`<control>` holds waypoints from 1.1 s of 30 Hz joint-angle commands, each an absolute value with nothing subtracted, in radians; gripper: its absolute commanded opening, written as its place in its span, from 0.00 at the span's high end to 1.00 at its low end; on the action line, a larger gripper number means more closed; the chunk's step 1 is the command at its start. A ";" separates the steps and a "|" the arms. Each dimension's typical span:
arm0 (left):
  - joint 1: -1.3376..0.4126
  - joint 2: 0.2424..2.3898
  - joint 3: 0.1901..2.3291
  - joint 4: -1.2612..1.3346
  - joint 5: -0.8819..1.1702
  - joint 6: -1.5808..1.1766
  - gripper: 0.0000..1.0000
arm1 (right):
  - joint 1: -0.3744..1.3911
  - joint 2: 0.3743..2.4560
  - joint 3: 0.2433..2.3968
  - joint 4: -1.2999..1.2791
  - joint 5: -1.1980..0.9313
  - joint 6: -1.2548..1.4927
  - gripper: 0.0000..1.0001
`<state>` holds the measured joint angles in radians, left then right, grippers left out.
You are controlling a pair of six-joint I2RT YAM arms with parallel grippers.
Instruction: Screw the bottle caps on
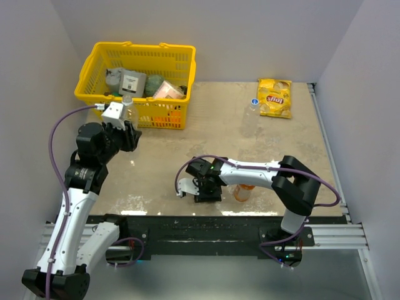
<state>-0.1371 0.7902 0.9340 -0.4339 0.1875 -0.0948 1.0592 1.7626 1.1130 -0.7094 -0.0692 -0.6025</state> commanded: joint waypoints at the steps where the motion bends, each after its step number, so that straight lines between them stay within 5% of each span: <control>1: -0.126 0.798 0.928 -0.373 0.213 -0.120 1.00 | 1.052 1.749 1.100 -0.689 -0.063 -0.614 0.57; 17: -0.126 0.815 0.917 -0.379 0.280 -0.051 1.00 | 1.013 1.660 1.212 -0.755 -0.090 -0.588 0.89; 20: -0.126 0.808 0.907 -0.414 0.351 0.084 1.00 | 0.930 1.550 1.314 -0.840 -0.237 -0.571 0.99; 25: -0.126 0.808 0.922 -0.553 0.480 0.492 1.00 | 0.833 1.367 1.433 -0.879 -0.515 -0.629 1.00; 33: -0.136 0.985 1.222 -0.957 0.499 1.119 1.00 | 0.833 1.207 1.462 -0.691 -0.494 -0.678 1.00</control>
